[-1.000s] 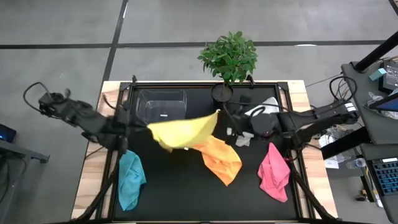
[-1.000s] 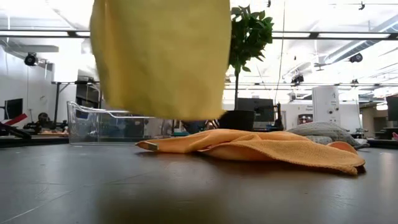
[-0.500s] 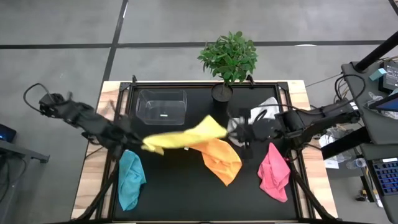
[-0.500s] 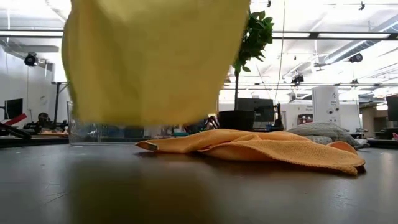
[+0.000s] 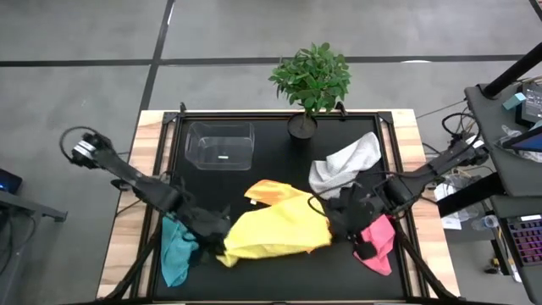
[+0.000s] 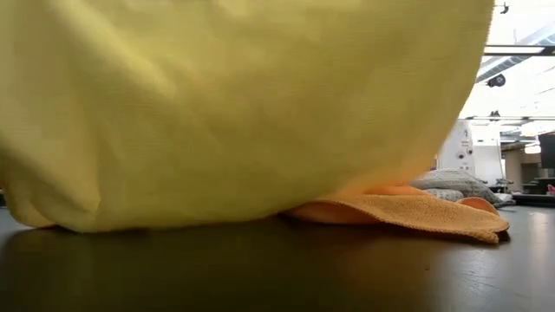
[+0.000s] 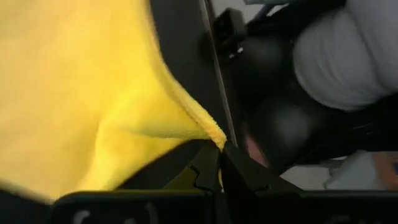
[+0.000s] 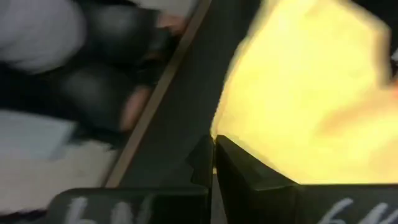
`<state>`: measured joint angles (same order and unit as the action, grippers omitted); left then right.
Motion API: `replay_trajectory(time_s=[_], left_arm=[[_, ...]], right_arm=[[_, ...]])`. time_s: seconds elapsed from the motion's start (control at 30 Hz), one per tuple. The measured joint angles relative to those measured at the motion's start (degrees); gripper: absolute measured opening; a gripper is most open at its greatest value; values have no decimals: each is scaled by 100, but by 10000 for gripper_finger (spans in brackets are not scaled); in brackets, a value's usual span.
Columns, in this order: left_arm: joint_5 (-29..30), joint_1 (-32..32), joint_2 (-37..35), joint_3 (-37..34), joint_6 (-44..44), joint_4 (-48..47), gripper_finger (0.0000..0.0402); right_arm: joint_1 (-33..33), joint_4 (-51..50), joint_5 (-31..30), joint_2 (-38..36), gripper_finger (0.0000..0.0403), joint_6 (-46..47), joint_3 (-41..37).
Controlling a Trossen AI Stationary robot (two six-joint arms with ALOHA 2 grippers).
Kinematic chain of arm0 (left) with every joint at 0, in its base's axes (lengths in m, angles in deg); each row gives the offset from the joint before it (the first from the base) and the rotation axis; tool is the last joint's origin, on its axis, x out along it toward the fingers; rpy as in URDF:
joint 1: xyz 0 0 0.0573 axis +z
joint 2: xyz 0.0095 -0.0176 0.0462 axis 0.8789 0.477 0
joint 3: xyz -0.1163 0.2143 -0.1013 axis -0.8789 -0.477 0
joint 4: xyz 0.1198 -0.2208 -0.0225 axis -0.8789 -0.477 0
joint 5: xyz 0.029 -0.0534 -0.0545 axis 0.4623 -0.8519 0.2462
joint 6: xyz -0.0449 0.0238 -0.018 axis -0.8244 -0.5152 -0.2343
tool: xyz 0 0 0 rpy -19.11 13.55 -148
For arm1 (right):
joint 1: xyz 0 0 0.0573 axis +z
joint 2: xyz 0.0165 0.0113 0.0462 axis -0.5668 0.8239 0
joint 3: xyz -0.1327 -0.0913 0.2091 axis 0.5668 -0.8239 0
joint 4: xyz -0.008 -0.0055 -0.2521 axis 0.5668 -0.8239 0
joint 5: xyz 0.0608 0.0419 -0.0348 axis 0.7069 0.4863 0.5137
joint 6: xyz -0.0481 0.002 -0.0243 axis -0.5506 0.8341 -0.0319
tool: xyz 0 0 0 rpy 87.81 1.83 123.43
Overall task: Fold microfiber towels
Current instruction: Fold the yellow towel
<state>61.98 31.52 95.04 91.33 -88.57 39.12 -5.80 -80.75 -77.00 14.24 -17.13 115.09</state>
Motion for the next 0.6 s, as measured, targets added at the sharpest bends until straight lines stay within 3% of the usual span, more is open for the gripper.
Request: replay_trajectory(time_s=[0.07,0.17,0.4,0.6], left_arm=[[-257,-43,361,5,-32,739,0],[-614,-122,890,25,-202,1473,0],[-991,-124,1703,65,-789,1646,7],[-1057,-107,1773,69,-934,1635,69]], right_arm=[[114,223,415,18,8,198,-141],[238,605,522,33,8,442,-348],[241,765,518,33,8,867,-825],[238,853,518,145,8,940,-938]])
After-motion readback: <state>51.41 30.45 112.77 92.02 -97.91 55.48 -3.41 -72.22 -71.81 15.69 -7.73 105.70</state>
